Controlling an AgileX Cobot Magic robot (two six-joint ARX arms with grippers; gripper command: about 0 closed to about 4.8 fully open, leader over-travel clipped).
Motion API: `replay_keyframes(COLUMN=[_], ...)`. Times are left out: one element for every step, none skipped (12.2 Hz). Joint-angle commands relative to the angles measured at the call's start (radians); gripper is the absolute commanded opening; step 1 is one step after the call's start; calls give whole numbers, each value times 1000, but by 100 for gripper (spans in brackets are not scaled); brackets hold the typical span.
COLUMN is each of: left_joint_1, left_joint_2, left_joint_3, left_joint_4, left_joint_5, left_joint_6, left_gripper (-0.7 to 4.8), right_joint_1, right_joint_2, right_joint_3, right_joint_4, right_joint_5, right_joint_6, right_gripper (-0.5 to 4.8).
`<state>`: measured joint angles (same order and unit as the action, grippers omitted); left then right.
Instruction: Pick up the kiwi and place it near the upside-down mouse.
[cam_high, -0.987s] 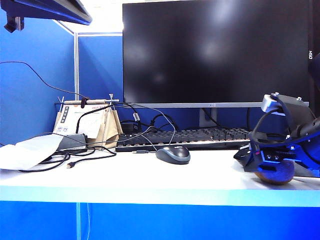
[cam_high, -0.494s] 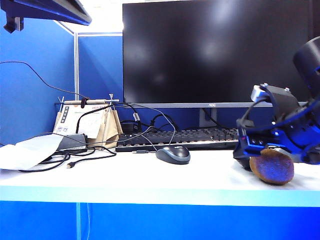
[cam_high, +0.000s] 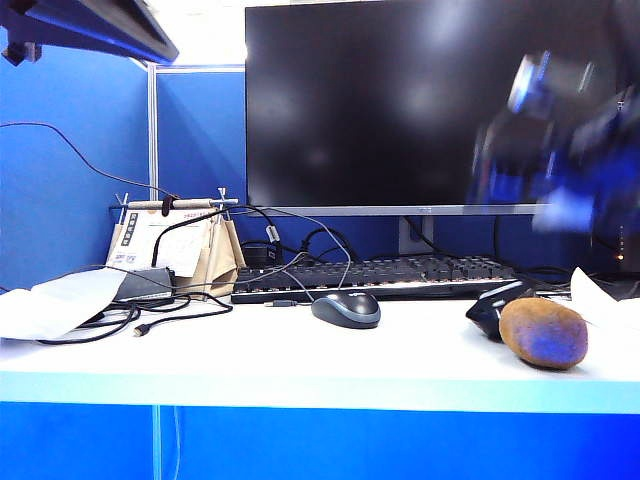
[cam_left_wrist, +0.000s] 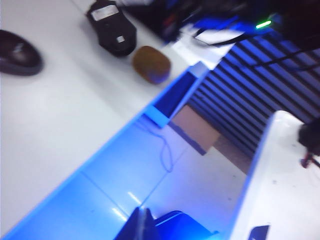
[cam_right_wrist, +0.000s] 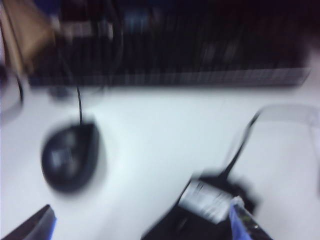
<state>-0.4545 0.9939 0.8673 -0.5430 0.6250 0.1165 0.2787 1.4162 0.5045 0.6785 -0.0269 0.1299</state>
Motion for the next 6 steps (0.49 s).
replay_keyframes(left_joint_1=[0,0,0,0,0,0], left_joint_2=[-2,-26,-53,-112,-180,-231], left_joint_3=[-2,-1,-1,-1,-2,-2], left_joint_4=[35,35,35,35,26,19], left_joint_5=[-7,-48,-85,-164,-244,-276], left_joint_6=[6,-1,-1,-1,-26,-41], left_gripper=[-5,-5,-5,-5,-5,-5], right_joint_1=[-3,-3,-3,-4,-4,-4], right_joint_2=[-183,-322,-383,-496,-593,-656], right_joint_3=[4,2,2,2,1,-4], right_joint_4=[-127,-214,-248,-311,-381,-426], right_joint_5=[42,105,138,198,243,265], right_joint_6=[-66,-75,-69,-69,-67,-58], right_gripper=[284,223,223,223,223,223])
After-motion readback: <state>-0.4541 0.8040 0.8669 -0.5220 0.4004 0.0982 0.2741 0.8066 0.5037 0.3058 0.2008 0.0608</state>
